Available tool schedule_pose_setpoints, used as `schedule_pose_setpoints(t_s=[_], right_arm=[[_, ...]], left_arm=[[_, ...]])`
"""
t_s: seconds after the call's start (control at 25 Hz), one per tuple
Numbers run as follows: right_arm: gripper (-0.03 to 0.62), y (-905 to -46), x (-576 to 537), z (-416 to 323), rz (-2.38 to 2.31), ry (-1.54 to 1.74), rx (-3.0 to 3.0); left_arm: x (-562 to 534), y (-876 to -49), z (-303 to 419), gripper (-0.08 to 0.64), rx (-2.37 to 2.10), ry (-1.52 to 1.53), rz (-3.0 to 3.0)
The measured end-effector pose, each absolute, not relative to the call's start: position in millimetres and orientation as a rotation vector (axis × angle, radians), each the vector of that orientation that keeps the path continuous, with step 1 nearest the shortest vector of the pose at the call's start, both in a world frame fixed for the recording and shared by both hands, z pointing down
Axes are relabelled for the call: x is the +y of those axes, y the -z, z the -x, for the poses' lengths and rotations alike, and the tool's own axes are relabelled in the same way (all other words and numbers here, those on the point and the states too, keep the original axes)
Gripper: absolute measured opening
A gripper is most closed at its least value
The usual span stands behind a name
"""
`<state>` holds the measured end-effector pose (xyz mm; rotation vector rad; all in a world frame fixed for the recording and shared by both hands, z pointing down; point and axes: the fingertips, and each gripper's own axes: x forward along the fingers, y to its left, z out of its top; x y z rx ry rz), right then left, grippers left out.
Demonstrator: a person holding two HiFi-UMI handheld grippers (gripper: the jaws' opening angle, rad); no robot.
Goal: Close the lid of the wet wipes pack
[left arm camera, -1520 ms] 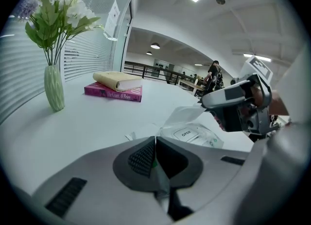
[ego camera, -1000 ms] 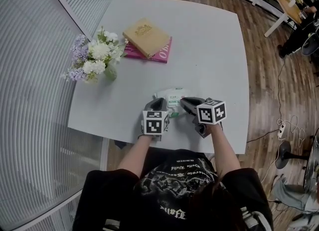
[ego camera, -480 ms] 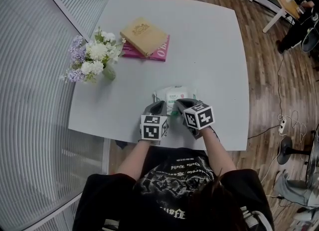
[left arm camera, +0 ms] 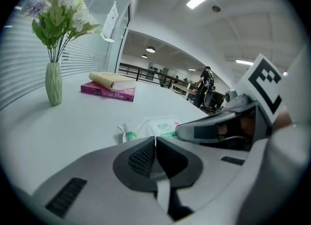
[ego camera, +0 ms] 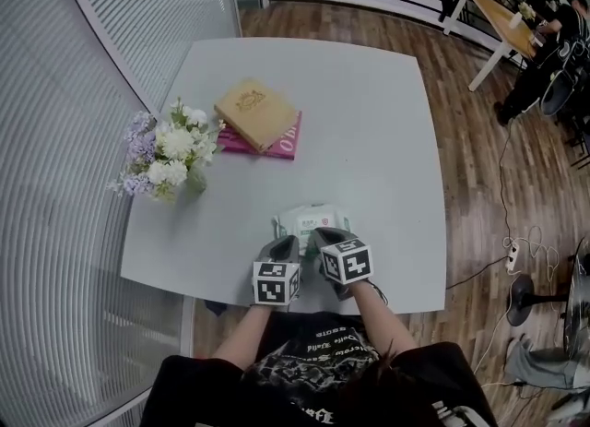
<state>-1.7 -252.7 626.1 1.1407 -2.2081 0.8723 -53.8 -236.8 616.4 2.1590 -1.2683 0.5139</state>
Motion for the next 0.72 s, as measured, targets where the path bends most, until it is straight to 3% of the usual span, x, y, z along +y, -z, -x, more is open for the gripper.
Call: schedule_pose_setpoints(t_s=[0.48, 0.72], right_arm=[[0.05, -571, -245, -23, -1.291, -0.714, -2.38], [0.014, -533, -212, -49, -1.502, -0.525, -2.422]], left_arm=[[-230, -548, 60, 0.01, -1.083, -0.264, -2.268], [-217, -506, 87, 0.011, -1.249, -0.237, -2.413]])
